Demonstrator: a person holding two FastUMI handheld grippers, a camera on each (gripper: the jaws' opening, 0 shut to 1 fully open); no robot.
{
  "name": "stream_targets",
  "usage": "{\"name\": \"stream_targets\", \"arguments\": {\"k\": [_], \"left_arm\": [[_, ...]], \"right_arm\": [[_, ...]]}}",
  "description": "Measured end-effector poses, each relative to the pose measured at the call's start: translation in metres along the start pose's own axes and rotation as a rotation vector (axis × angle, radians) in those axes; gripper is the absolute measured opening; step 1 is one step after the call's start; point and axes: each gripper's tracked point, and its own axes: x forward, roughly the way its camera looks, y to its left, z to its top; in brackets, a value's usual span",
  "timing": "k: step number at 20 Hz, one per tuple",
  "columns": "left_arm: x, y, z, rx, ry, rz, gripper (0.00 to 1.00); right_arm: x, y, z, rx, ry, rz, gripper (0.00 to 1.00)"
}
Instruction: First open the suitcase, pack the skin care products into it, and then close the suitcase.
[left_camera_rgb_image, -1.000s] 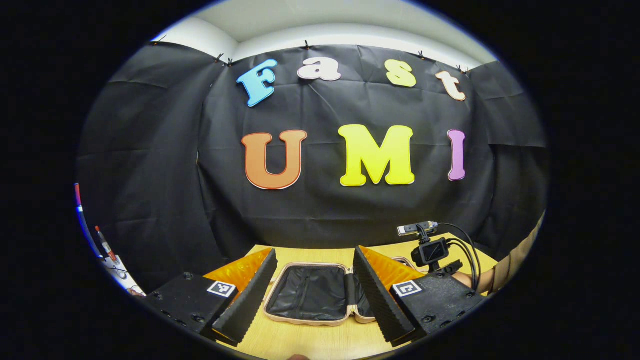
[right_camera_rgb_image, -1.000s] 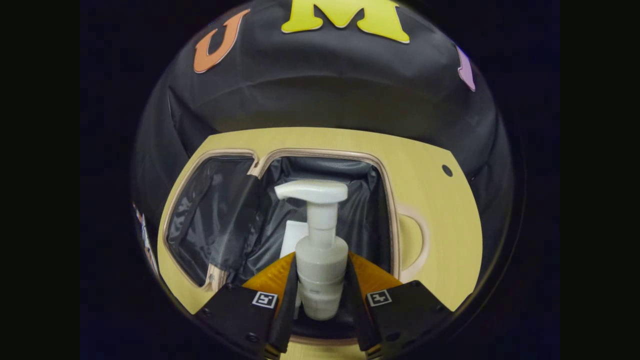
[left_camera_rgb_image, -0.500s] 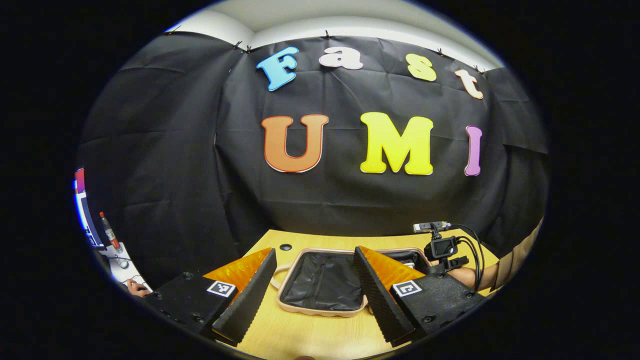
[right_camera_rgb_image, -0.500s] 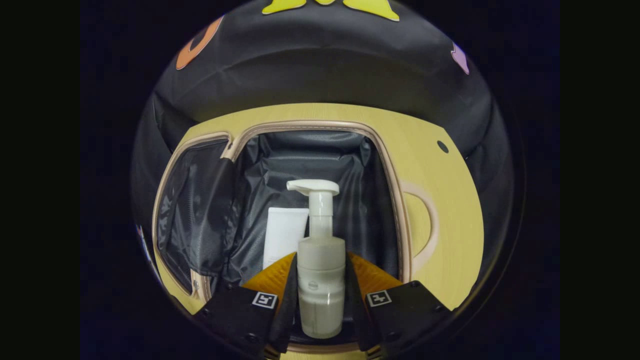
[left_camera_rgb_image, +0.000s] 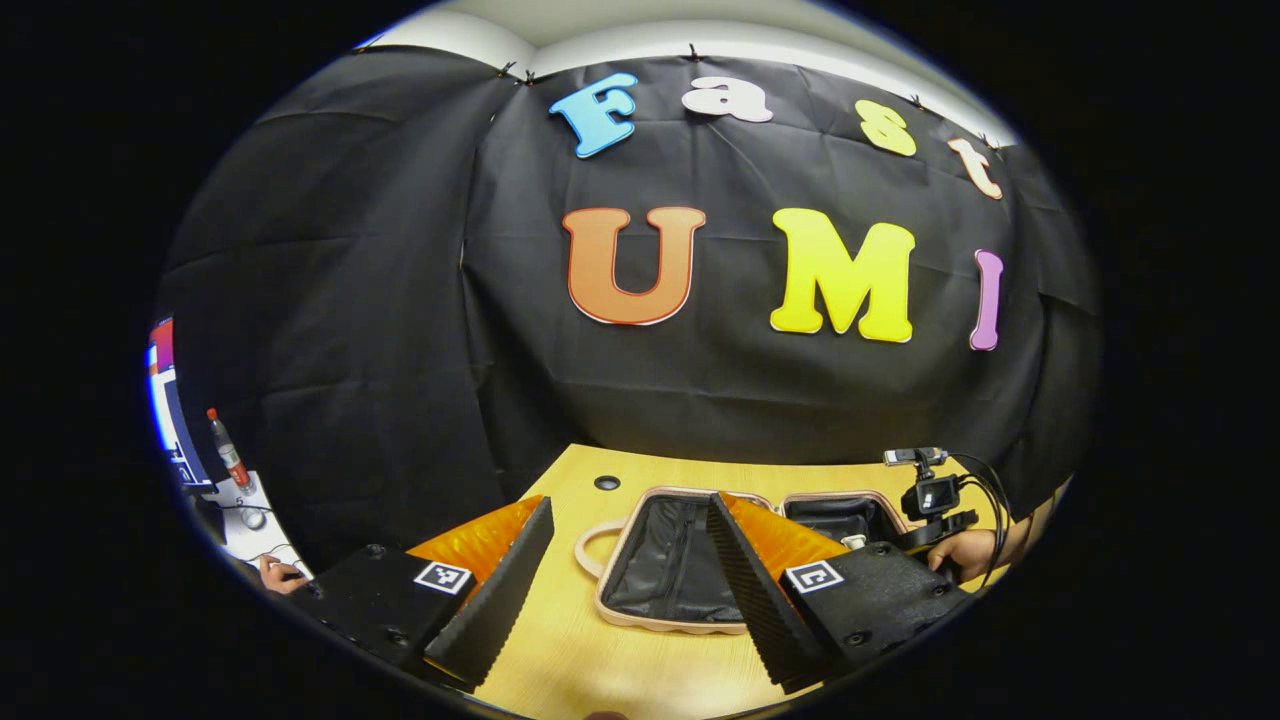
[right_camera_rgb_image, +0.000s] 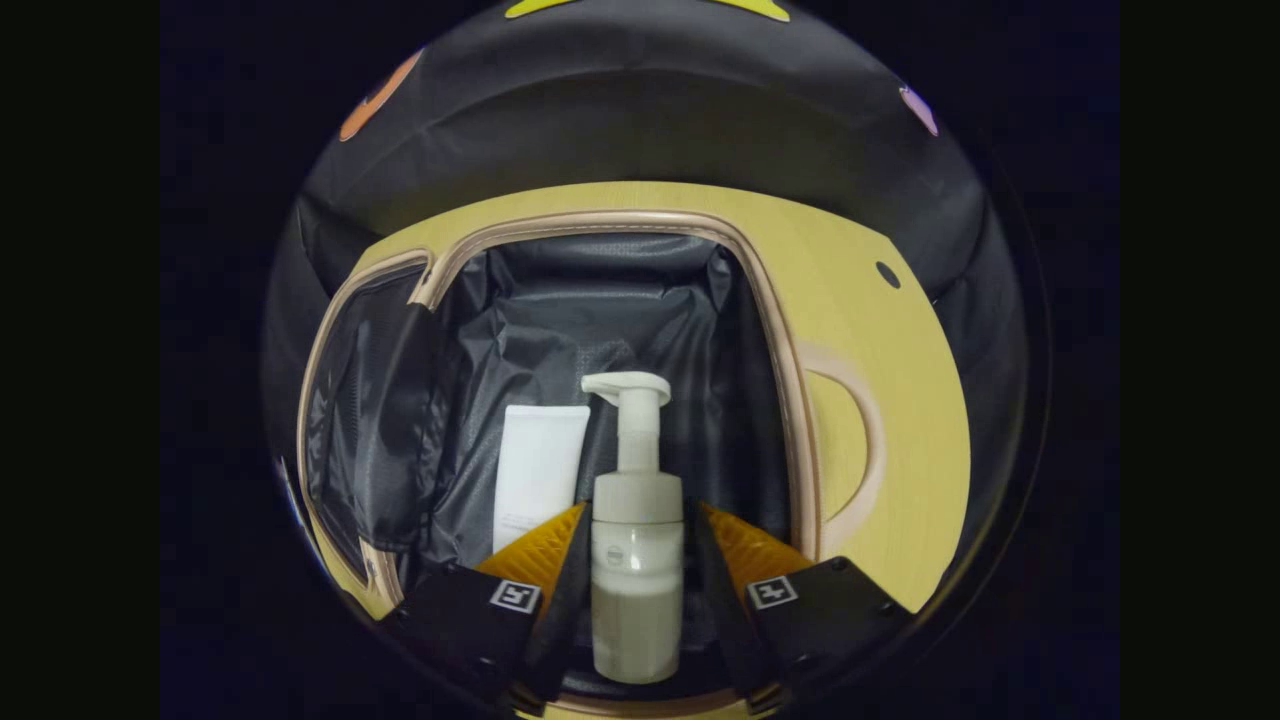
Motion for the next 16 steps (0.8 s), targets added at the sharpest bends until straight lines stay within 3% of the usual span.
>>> {"name": "stream_targets", "arguments": {"k": [2,4,8,10,13,16], "left_arm": [[0.020,0.011,-0.006,-0.015,-0.004,-0.001,0.98],[0.042,0.017,-0.023,-0.054,0.032,-0.017,0.98],[0.088,0.038,-0.071,-0.227,0.154,-0.040,0.98],[0.110,0.042,-0.101,-0.339,0.211,-0.056,0.98],[0.135,0.057,-0.155,-0.531,0.336,-0.062,0.98],[0.160,0.062,-0.186,-0.737,0.381,-0.059,0.99]], "right_arm": [[-0.021,0.006,0.005,0.002,-0.042,0.046,0.72],[-0.054,0.009,0.015,-0.014,-0.139,0.092,0.78],[-0.156,0.002,0.046,-0.111,-0.396,0.194,0.81],[-0.211,-0.014,0.064,-0.164,-0.533,0.208,0.80],[-0.291,-0.048,0.080,-0.225,-0.694,0.193,0.80],[-0.348,-0.089,0.076,-0.214,-0.777,0.160,0.77]]}}
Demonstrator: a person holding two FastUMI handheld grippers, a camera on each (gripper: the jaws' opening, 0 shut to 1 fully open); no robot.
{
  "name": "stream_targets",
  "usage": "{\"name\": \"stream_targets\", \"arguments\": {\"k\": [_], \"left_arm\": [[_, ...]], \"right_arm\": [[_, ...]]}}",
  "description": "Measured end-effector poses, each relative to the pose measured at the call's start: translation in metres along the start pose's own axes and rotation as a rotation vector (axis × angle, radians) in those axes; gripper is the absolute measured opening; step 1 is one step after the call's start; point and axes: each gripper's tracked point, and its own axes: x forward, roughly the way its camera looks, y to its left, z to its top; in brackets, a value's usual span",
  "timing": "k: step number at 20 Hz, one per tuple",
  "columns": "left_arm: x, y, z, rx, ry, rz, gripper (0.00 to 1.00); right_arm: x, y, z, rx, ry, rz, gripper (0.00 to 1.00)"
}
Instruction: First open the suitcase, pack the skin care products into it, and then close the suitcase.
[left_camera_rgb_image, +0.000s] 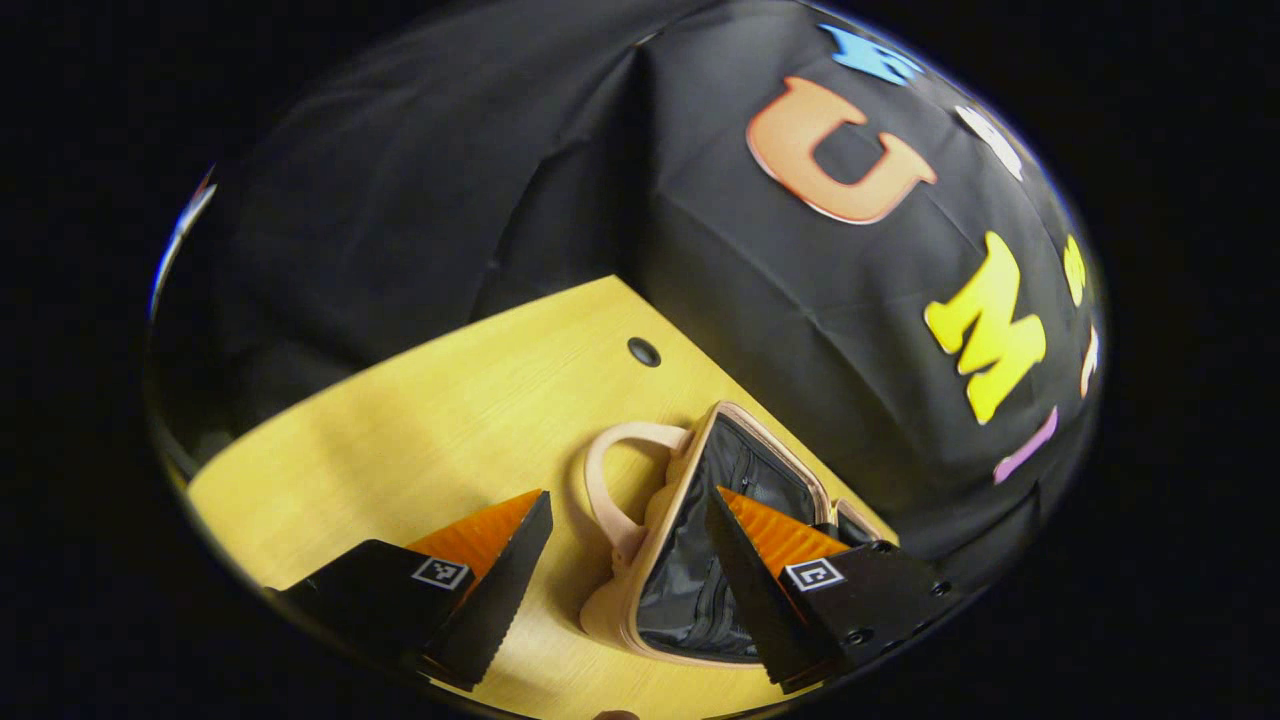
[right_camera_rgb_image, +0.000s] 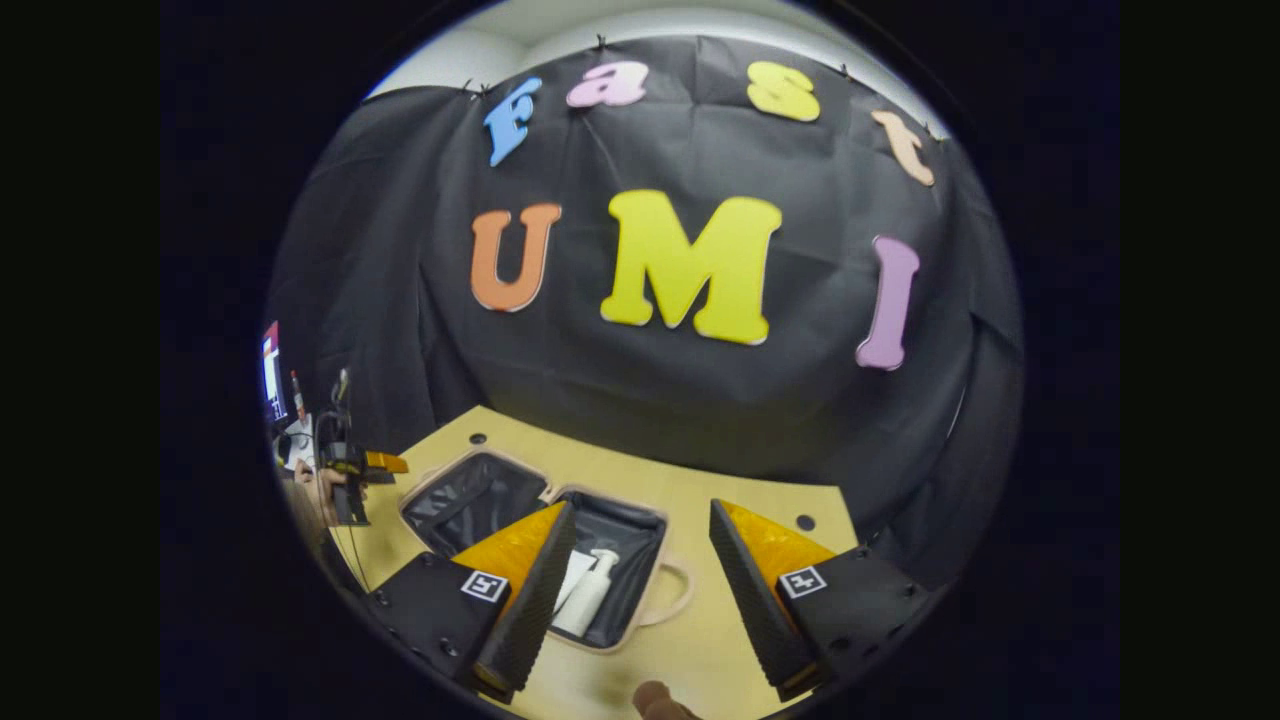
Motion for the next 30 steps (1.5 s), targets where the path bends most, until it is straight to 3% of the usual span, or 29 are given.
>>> {"name": "stream_targets", "arguments": {"k": [4,6,9,10,11,14,15,18,22,30], "left_arm": [[0.023,0.021,-0.006,-0.239,0.020,-0.020,0.96],[0.029,0.028,-0.010,-0.271,0.044,-0.040,0.90],[0.044,0.023,-0.011,-0.324,0.052,-0.061,0.66],[0.046,0.022,-0.016,-0.325,0.069,-0.065,0.74],[0.049,0.023,-0.021,-0.322,0.083,-0.059,0.50],[0.048,0.014,-0.011,-0.365,0.069,-0.075,0.22],[0.048,0.013,-0.013,-0.353,0.070,-0.073,0.12],[0.041,0.006,-0.012,-0.218,0.085,-0.044,0.03],[0.023,-0.020,0.009,-0.091,0.052,-0.010,0.03],[-0.024,-0.128,0.047,0.168,-0.090,-0.064,0.03]], "right_arm": [[-0.053,-0.047,0.011,0.075,-0.019,-0.093,0.80],[-0.070,-0.066,0.012,0.087,-0.029,-0.135,0.80],[-0.084,-0.088,0.001,0.106,-0.027,-0.182,0.80],[-0.085,-0.093,-0.007,0.117,-0.011,-0.191,0.80],[-0.087,-0.098,-0.014,0.128,0.002,-0.198,0.77],[-0.089,-0.114,-0.018,0.166,0.020,-0.230,0.78],[-0.092,-0.121,-0.016,0.172,0.016,-0.242,0.80],[-0.106,-0.135,-0.012,0.177,-0.007,-0.282,0.80],[-0.115,-0.152,-0.012,0.173,-0.018,-0.281,0.80],[-0.122,-0.204,0.010,0.191,-0.116,-0.224,0.80]]}}
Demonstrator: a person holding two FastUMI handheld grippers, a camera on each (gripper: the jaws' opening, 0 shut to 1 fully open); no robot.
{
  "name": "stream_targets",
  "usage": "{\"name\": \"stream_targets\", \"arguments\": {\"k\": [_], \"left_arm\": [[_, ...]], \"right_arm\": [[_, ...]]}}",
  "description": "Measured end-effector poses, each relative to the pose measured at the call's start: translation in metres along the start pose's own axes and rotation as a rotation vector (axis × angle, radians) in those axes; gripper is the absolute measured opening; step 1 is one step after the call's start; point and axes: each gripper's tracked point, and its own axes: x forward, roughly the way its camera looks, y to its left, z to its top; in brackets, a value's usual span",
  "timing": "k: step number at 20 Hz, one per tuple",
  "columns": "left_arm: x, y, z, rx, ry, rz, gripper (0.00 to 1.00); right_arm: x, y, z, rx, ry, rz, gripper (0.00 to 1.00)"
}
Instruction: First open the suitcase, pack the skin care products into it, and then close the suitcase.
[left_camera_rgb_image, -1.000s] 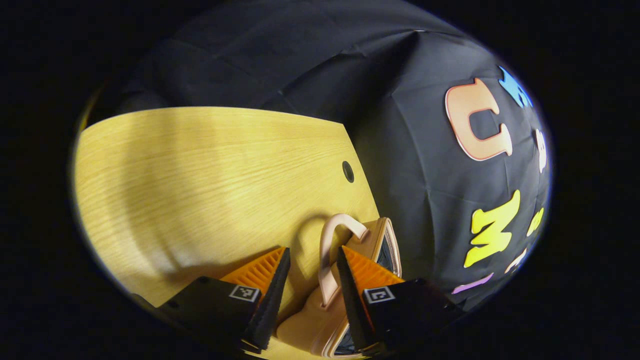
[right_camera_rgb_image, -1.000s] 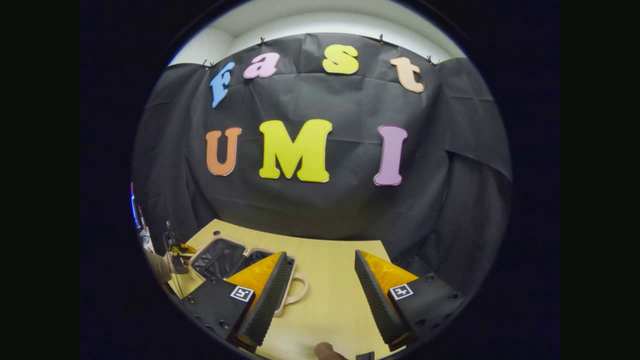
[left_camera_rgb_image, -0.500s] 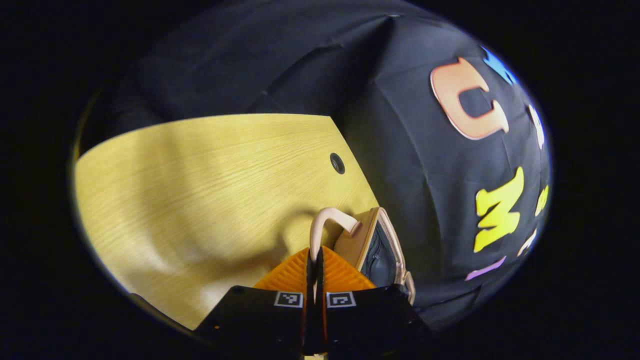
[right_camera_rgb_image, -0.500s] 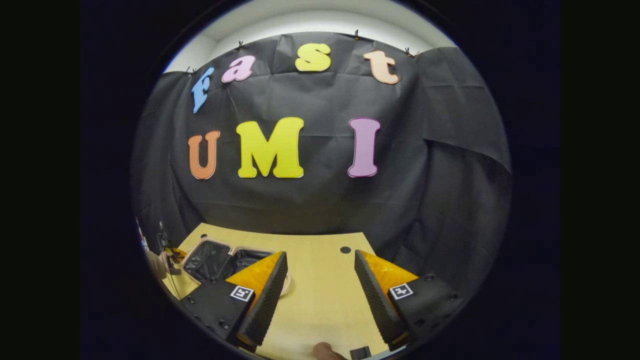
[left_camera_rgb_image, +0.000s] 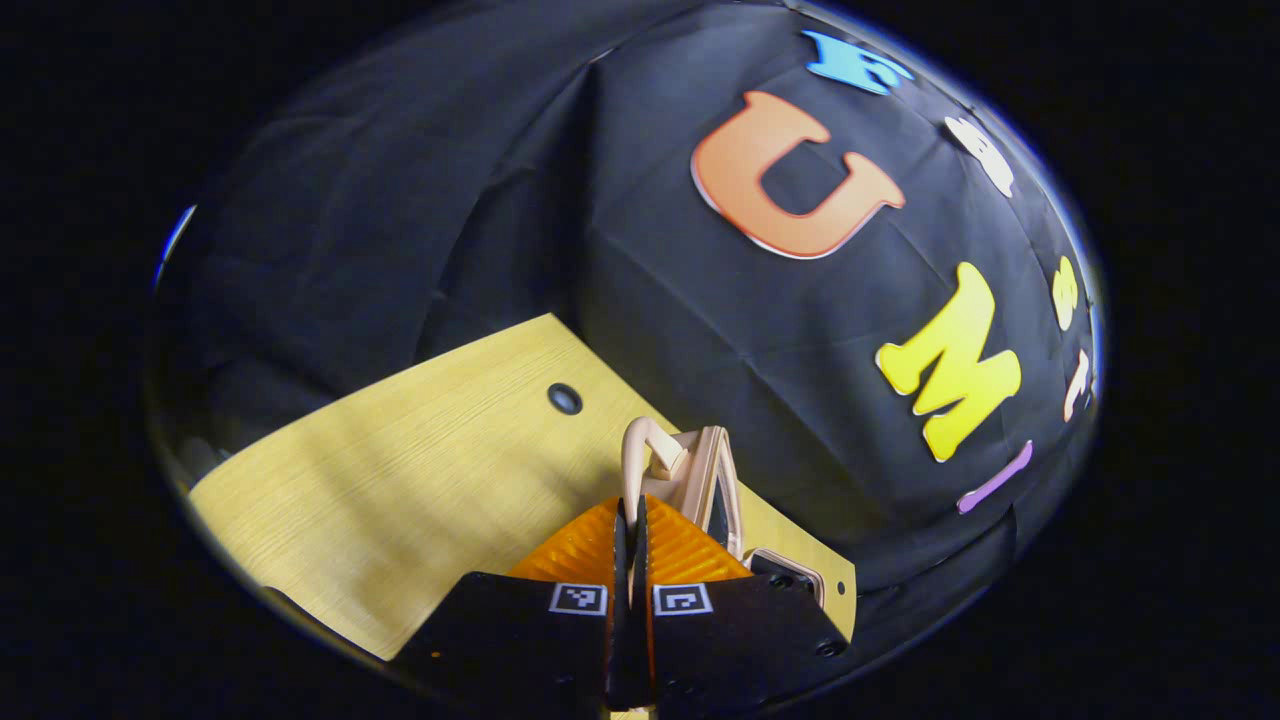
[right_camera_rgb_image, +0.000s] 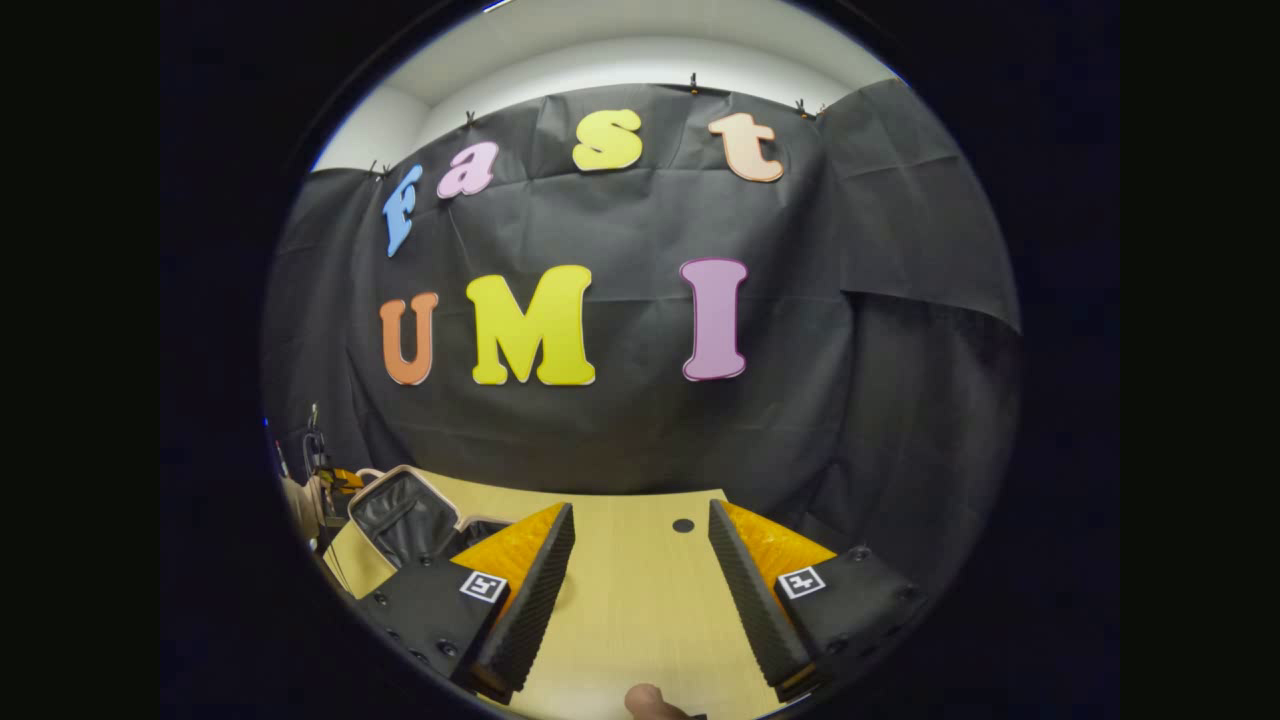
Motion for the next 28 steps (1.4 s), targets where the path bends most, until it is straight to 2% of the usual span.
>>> {"name": "stream_targets", "arguments": {"k": [5,8,11,14,16,21,25,28], "left_arm": [[-0.030,-0.075,0.008,0.097,-0.085,-0.038,0.03],[-0.044,-0.120,-0.001,0.190,-0.122,-0.058,0.03],[-0.053,-0.170,-0.017,0.299,-0.133,-0.091,0.03],[-0.055,-0.220,-0.046,0.387,-0.117,-0.154,0.03],[-0.052,-0.245,-0.061,0.403,-0.103,-0.185,0.02],[-0.052,-0.282,-0.102,0.393,-0.052,-0.235,0.03],[-0.049,-0.307,-0.147,0.401,0.014,-0.288,0.03],[-0.042,-0.323,-0.186,0.364,0.084,-0.328,0.03]], "right_arm": [[0.003,-0.022,0.008,-0.019,-0.023,0.048,0.79],[0.003,-0.032,0.003,-0.010,-0.017,0.077,0.80],[0.002,-0.047,-0.001,-0.004,-0.006,0.091,0.80],[0.000,-0.060,-0.002,-0.005,-0.011,0.098,0.80],[0.001,-0.068,-0.004,-0.012,-0.007,0.099,0.77],[0.004,-0.076,-0.013,0.009,0.027,0.111,0.80],[0.006,-0.083,-0.029,0.028,0.073,0.115,0.80],[0.008,-0.090,-0.035,0.054,0.103,0.110,0.80]]}}
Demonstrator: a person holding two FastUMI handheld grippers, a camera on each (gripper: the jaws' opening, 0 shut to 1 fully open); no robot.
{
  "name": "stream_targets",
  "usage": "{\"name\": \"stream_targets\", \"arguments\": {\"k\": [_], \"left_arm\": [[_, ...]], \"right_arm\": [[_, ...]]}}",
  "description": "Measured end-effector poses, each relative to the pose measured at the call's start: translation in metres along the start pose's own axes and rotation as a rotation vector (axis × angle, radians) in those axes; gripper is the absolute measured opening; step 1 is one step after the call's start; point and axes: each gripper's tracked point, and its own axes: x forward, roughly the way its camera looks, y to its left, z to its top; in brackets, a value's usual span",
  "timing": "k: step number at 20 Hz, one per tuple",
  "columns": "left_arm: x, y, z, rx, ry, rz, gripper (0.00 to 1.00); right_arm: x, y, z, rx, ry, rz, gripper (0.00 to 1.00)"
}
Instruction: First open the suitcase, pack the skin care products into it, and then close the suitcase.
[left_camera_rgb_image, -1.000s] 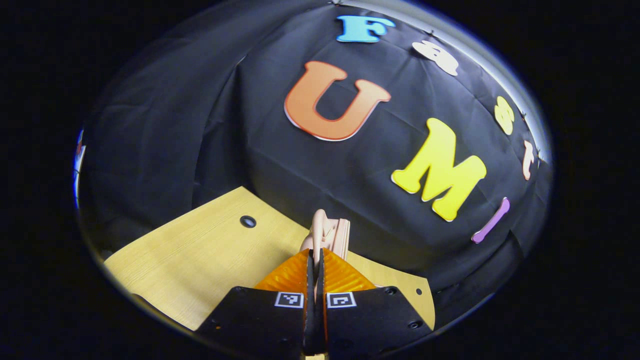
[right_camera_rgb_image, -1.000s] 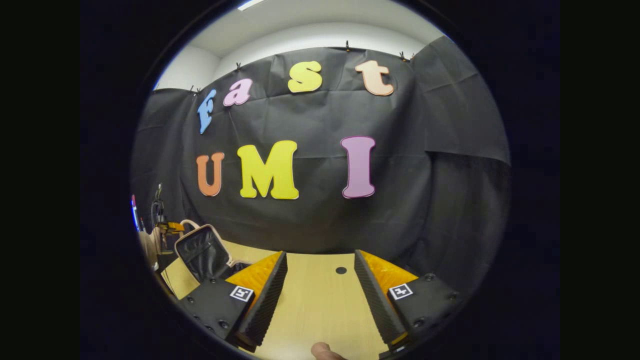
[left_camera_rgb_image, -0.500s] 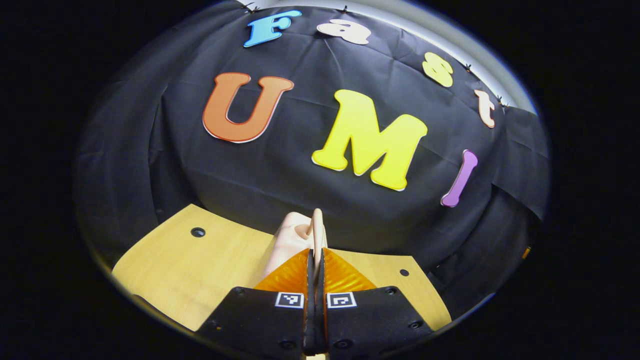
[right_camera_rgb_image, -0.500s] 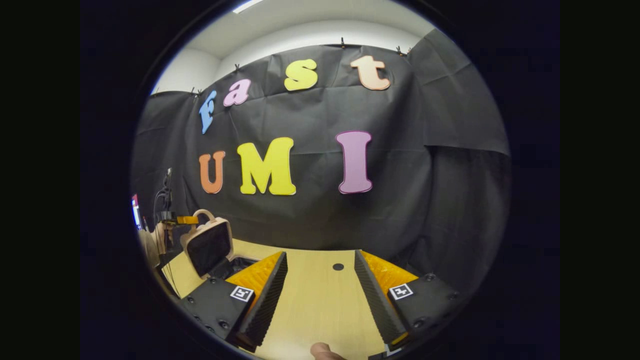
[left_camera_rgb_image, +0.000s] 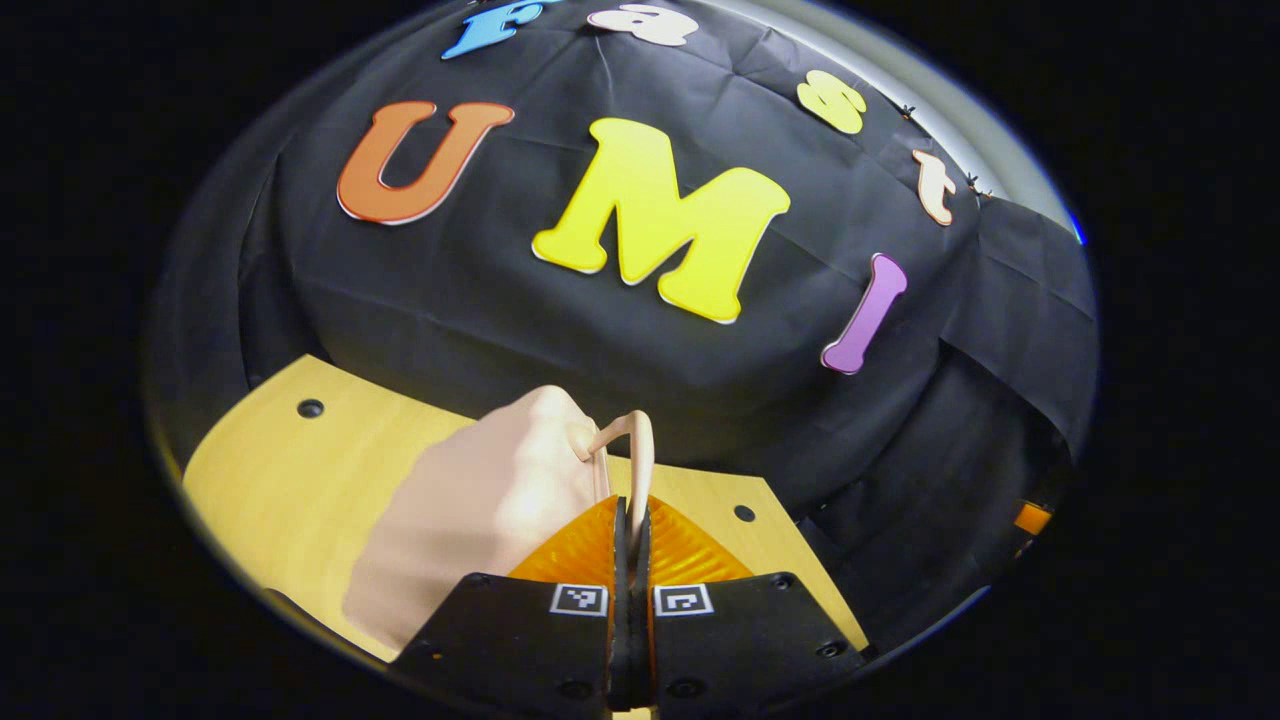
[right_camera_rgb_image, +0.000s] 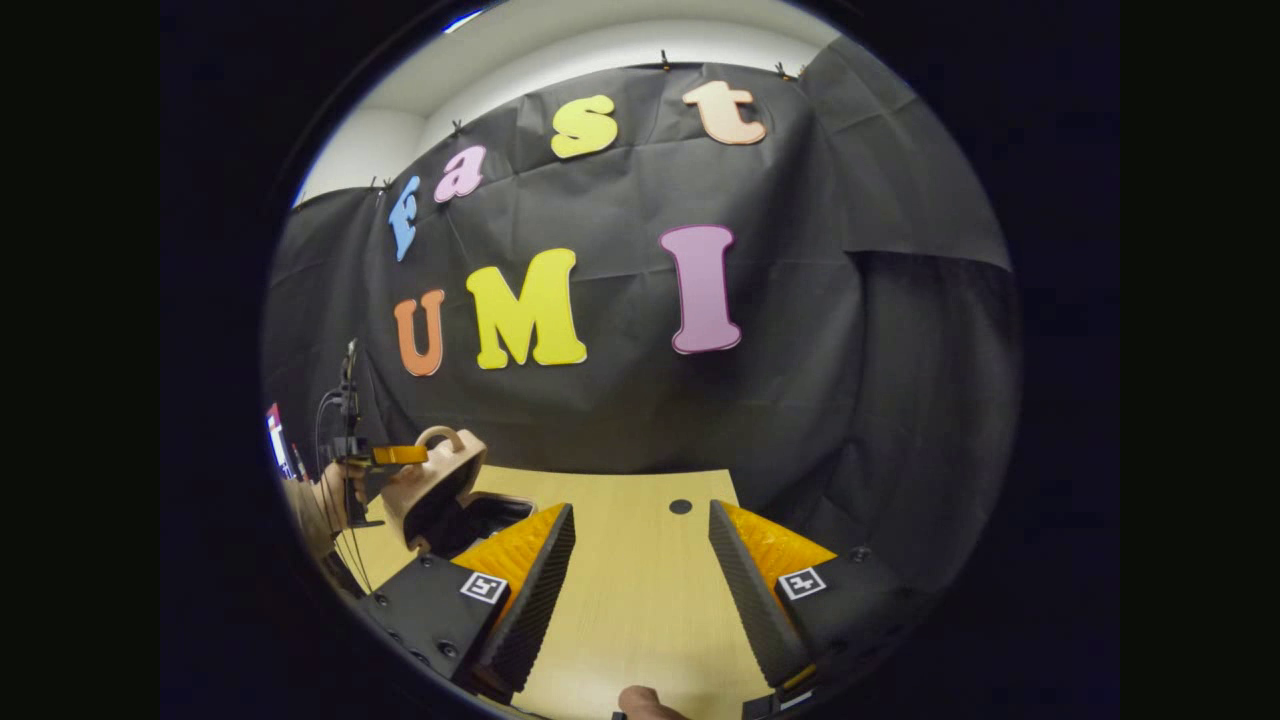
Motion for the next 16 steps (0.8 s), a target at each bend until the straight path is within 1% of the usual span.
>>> {"name": "stream_targets", "arguments": {"k": [2,3,6,10,14,15,16], "left_arm": [[0.008,-0.014,-0.021,0.004,0.037,-0.016,0.03],[0.014,-0.019,-0.030,0.012,0.053,-0.022,0.03],[0.033,-0.029,-0.059,0.020,0.106,-0.023,0.03],[0.053,-0.041,-0.098,0.127,0.190,0.008,0.03],[0.063,-0.041,-0.145,0.181,0.292,0.057,0.04],[0.065,-0.040,-0.155,0.193,0.318,0.072,0.04],[0.067,-0.038,-0.163,0.214,0.339,0.092,0.04]], "right_arm": [[-0.001,-0.008,-0.004,0.017,0.012,-0.009,0.77],[-0.002,-0.013,-0.006,0.021,0.014,-0.016,0.80],[-0.004,-0.024,-0.008,0.024,0.020,-0.032,0.80],[-0.004,-0.043,-0.015,0.048,0.037,-0.064,0.80],[-0.007,-0.063,-0.021,0.081,0.038,-0.103,0.80],[-0.008,-0.067,-0.023,0.087,0.044,-0.108,0.77],[-0.010,-0.070,-0.026,0.092,0.050,-0.112,0.77]]}}
